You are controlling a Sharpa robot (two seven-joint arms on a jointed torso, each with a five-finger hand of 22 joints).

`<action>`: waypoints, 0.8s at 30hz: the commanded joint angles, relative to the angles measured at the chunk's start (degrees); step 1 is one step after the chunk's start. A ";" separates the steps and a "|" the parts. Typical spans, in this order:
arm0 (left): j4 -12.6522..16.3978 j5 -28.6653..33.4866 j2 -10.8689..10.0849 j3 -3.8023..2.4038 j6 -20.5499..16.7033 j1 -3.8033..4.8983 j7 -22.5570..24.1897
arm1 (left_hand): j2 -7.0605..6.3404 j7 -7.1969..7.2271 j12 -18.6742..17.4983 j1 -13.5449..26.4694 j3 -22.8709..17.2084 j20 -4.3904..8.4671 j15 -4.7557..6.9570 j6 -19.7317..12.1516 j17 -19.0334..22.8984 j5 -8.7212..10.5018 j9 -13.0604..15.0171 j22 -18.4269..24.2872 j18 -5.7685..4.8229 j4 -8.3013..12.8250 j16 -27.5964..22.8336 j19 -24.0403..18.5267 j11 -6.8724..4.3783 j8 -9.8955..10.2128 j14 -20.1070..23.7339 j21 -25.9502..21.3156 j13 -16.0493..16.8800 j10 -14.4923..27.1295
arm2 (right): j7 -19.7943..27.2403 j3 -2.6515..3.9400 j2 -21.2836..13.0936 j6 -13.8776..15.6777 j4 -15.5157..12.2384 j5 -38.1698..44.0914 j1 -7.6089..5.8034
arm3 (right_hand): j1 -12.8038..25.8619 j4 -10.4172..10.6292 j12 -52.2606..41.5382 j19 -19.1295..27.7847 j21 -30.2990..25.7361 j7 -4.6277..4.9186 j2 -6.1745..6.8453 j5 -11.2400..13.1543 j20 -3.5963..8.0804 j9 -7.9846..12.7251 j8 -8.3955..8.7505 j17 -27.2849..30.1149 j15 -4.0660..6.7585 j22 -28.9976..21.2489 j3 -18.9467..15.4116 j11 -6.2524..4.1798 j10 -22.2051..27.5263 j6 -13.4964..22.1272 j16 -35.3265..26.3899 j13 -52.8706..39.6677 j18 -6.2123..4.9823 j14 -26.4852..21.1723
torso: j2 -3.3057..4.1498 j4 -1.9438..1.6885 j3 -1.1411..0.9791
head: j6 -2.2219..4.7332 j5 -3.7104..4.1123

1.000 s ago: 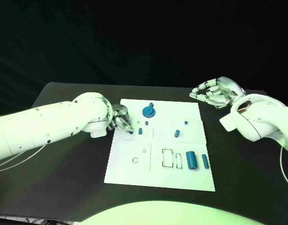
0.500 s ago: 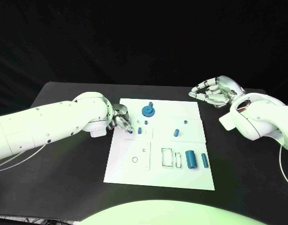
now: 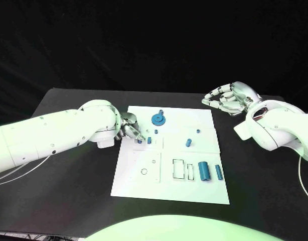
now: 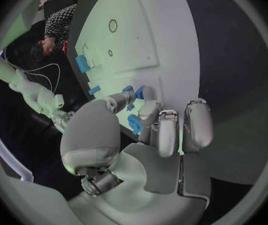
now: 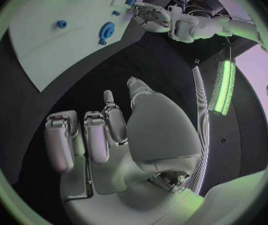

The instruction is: Assemble the parts on the task board

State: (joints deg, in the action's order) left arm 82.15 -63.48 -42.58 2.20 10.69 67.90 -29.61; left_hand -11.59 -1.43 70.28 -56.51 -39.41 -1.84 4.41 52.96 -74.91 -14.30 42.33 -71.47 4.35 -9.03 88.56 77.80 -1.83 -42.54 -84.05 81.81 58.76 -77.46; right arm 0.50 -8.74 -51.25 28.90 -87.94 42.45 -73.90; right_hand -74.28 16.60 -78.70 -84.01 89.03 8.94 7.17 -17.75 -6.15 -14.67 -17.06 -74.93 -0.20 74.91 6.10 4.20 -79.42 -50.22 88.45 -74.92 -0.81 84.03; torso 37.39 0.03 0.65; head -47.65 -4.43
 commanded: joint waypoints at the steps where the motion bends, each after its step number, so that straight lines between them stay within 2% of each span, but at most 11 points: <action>1: 0.00 0.96 0.29 0.06 0.01 -0.15 0.52 | 0.01 -0.47 -0.28 0.42 1.55 0.22 0.51 0.05 -11.72 0.14 -0.14 0.06 -0.17 -0.84 0.10 0.02 -0.16 0.35 -5.06 -0.30 -0.07 0.26 | 0.87 0.00 -0.03 -0.46 -0.03 0.14 0.04 | 0.40 0.07 0.33 -5.48 -0.17 -0.07 -0.10 -0.35 0.43 0.07 -0.32 -10.27 0.36 14.42 -0.28 -0.09 0.32 0.43 -0.25 -2.59 0.51 4.85 | 0.00 0.02 0.01 | 0.04 0.04; 13: -0.79 0.84 0.29 0.05 -0.28 -0.17 0.48 | -0.16 -0.57 -0.50 0.26 6.01 0.19 0.45 0.10 -11.50 0.16 -0.45 0.19 -0.15 -3.38 0.01 -0.02 -0.07 0.57 -5.00 -0.45 -0.29 0.51 | 0.82 0.00 -0.15 -0.54 -0.11 0.09 0.04 | 0.75 0.11 0.38 -5.47 -0.20 -0.06 -0.09 -0.44 0.42 0.08 -0.31 -10.28 0.35 14.40 -0.44 -0.07 0.38 0.49 -0.25 -2.53 0.50 4.85 | -0.01 -0.02 0.00 | 0.08 0.17; 24: -0.91 0.53 -0.08 0.04 -0.10 -0.17 0.41 | -0.21 -0.56 -0.47 0.17 6.38 0.19 0.45 0.12 -11.61 0.17 -0.47 0.19 -0.14 -3.55 0.05 -0.02 -0.07 0.58 -5.03 -0.46 -0.24 0.49 | 0.77 0.00 -0.25 -0.54 -0.12 0.08 0.04 | 0.94 0.13 0.33 -5.48 -0.18 -0.05 -0.13 -0.47 0.42 0.08 -0.32 -10.33 0.35 14.41 -0.50 -0.07 0.33 0.50 -0.23 -2.58 0.51 4.86 | 0.02 -0.04 0.06 | 0.12 0.31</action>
State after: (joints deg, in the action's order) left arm 81.21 -63.06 -42.61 2.22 10.50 67.79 -29.45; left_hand -11.60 -1.74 70.06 -56.51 -33.32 -1.84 4.40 53.06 -74.91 -14.32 41.93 -71.34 4.35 -12.54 88.55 77.80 -1.82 -42.32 -84.05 81.60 58.47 -77.44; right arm 0.59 -8.74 -51.46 28.89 -87.99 42.40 -73.90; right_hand -74.00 16.76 -78.70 -84.01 89.03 8.94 6.97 -17.97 -6.15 -14.67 -17.06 -74.92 -0.20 74.95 5.95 4.20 -79.42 -50.22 88.45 -74.91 -0.81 84.03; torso 37.40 0.03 0.68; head -47.51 -4.20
